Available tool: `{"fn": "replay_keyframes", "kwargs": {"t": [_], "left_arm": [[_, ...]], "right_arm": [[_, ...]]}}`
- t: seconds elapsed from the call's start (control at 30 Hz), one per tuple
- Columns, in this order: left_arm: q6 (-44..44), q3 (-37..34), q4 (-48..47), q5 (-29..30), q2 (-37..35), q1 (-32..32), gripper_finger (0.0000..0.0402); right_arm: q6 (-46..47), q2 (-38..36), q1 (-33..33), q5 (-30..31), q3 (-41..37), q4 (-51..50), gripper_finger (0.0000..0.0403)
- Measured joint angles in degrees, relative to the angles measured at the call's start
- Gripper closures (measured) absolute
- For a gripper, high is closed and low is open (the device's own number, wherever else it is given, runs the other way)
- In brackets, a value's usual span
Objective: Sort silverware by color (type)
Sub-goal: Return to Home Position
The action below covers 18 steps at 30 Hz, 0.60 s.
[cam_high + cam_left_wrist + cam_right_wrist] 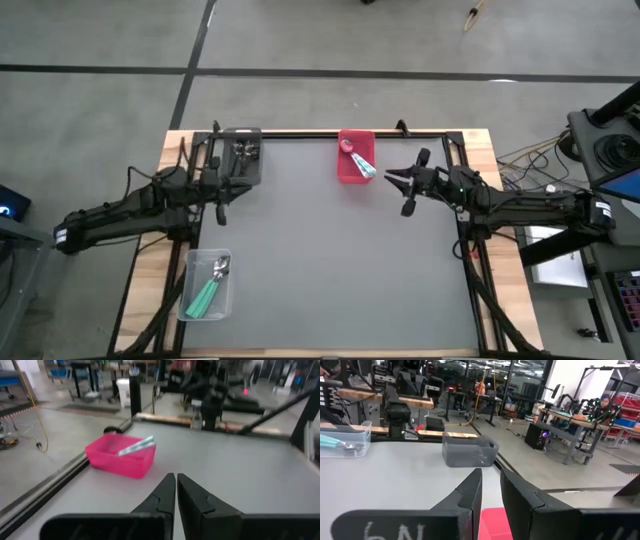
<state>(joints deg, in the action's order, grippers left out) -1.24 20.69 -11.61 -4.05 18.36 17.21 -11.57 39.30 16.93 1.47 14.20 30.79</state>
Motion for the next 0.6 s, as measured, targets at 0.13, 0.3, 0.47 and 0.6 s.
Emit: {"fn": "replay_keyframes", "kwargs": {"t": [0.13, 0.3, 0.47, 0.6], "left_arm": [[-1.3, -3.6, 3.9, 0.0, -3.8, 0.0, 0.0401], [-2.3, -8.3, 8.5, 0.0, -7.2, 0.0, 0.0401], [-4.1, -12.2, 10.2, -4.9, -9.8, 0.0, 0.0401], [-5.8, -15.4, 12.6, -7.2, -11.9, 0.0, 0.0401]], "right_arm": [[0.4, -1.0, 0.0, -1.5, -0.8, 0.0, 0.0342], [0.5, -1.8, 0.4, -2.0, -2.0, 0.5, 0.0342], [1.2, -2.1, 1.8, -2.0, -3.9, 1.6, 0.0342], [1.6, -2.2, 2.5, -2.1, -4.7, 1.7, 0.0342]]}}
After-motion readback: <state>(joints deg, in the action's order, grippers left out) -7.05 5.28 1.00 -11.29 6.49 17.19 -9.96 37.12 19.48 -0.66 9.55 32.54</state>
